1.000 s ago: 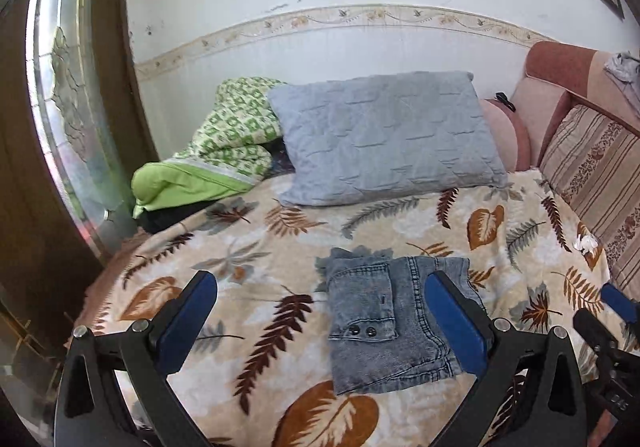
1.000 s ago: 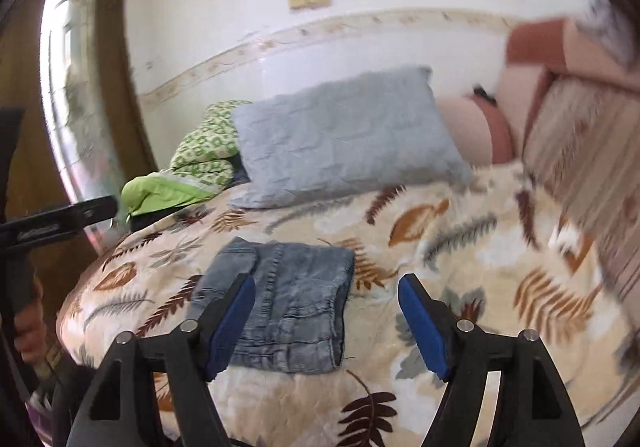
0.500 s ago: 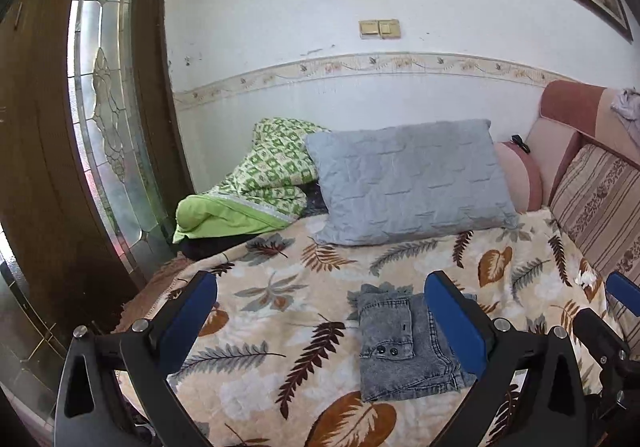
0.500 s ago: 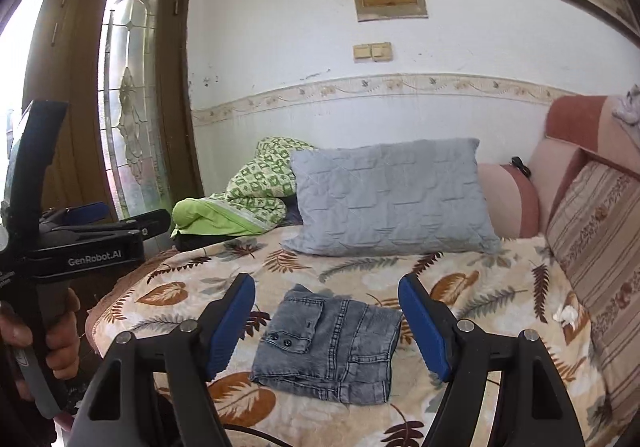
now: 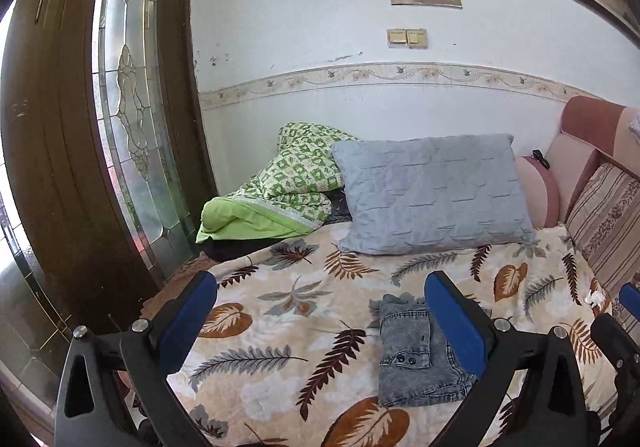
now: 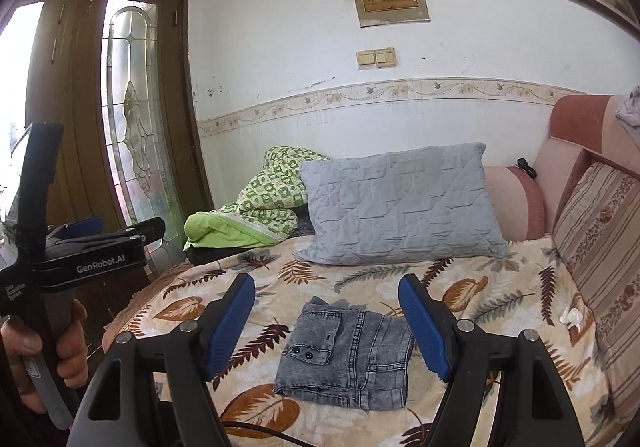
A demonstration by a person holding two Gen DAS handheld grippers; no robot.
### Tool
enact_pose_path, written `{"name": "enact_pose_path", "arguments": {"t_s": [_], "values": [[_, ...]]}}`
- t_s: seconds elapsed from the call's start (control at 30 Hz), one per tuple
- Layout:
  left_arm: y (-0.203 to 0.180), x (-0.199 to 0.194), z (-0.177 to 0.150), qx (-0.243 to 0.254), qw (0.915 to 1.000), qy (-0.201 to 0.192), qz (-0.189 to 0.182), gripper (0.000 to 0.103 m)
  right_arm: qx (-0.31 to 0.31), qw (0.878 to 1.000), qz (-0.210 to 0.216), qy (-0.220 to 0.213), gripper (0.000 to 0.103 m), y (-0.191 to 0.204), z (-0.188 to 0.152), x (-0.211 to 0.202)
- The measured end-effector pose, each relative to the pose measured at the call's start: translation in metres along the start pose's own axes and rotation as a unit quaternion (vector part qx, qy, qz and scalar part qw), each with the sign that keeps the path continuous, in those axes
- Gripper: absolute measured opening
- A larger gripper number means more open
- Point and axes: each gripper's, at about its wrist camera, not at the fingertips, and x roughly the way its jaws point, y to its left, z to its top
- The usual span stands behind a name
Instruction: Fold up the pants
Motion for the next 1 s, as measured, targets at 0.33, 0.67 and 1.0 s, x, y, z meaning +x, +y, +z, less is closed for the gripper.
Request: {"name": "enact_pose_path", "arguments": {"t_s": [0.33,0.67,1.0], "values": [[0.006,-0.002,0.004,-0.010,0.9998,-0.001,0.018,0.103,-0.003,1.000,0.014,0.010,0.077,0.002,-0.010,0.008],[0.003,-0.004,0.010,-0.006,0.9991,-0.006,0.041,0.103,0.002,1.000,0.019,0.018,0.077,-0.007,-0.016,0.014],[0.004,-0.006,0.013,-0.010,0.9986,-0.012,0.051,0.103,0.014,0.999,0.021,0.027,0.077,-0.016,-0.020,0.021]]}}
